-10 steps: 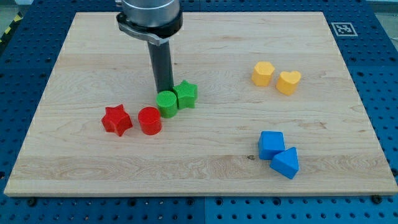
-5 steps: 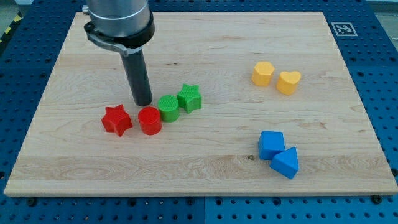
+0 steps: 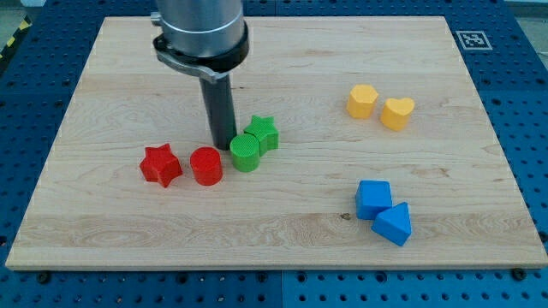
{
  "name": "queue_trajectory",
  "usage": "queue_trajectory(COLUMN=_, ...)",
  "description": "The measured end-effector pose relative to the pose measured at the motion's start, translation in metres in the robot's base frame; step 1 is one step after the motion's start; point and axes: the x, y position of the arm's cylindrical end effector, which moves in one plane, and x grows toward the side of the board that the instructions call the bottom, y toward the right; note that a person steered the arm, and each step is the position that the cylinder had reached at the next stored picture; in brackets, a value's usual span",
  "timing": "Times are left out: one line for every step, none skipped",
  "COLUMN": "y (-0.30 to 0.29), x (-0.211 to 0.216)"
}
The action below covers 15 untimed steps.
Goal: Separate the green blocks from each other
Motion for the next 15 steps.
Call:
queue_trajectory(y=0.009, x=0.000)
queue_trajectory(y=0.009, x=0.000)
queue_trajectory(y=0.009, x=-0.001)
queue_trajectory(y=0.008, x=-0.009)
queue_trajectory(y=0.005, x=-0.016)
queue_trajectory(y=0.028, x=-0.011)
queue_trajectory(y=0.053, x=-0.011)
queue_trajectory(y=0.077, x=-0.011)
queue_trajectory(y=0.094, x=-0.015)
queue_trajectory(y=0.117, x=-0.020)
queue_trajectory(y=0.145, x=-0.032)
queue_trajectory(y=0.199, x=-0.044)
queue_trajectory(y=0.258, x=-0.030)
queue_trajectory(y=0.259, x=-0.023)
queue_trajectory(y=0.235, x=-0.023)
